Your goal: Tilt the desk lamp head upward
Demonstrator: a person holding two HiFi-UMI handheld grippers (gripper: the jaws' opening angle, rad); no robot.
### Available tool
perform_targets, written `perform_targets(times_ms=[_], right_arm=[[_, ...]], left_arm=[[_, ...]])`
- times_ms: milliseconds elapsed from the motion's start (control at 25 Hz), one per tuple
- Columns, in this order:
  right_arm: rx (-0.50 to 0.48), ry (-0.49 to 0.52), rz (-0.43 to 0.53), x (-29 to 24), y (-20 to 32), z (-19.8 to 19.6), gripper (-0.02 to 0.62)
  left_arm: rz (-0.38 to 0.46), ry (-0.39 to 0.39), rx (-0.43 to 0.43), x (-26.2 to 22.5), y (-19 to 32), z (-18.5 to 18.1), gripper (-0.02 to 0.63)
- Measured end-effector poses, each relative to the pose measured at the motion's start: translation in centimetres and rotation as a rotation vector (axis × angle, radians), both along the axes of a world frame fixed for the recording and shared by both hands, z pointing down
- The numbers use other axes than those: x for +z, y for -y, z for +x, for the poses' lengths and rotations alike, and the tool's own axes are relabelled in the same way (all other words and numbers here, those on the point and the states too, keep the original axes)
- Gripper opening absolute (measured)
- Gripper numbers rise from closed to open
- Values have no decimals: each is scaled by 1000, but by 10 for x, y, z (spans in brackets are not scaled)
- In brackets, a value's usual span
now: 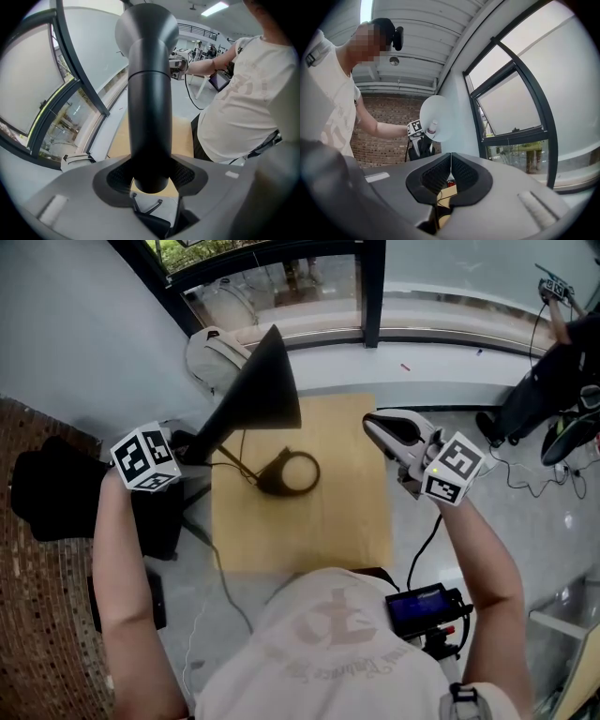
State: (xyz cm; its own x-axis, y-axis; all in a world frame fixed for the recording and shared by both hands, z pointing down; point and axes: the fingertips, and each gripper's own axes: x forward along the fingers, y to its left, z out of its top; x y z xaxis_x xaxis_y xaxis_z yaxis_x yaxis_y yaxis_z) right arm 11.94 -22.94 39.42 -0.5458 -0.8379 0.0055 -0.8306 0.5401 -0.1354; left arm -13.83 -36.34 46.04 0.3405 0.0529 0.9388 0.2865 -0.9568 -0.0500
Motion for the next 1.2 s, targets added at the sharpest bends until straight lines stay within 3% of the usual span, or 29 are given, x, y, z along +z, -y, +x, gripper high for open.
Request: perform_targets(times_ms=[440,1200], right_arm=[[-90,-54,26,-13,-1,-35,17],[-61,-43,-10,-1,-8,-30,15]], left_arm=[[-33,-1,12,5,-6,4,218],[-89,-8,35,13,-11,14,215]])
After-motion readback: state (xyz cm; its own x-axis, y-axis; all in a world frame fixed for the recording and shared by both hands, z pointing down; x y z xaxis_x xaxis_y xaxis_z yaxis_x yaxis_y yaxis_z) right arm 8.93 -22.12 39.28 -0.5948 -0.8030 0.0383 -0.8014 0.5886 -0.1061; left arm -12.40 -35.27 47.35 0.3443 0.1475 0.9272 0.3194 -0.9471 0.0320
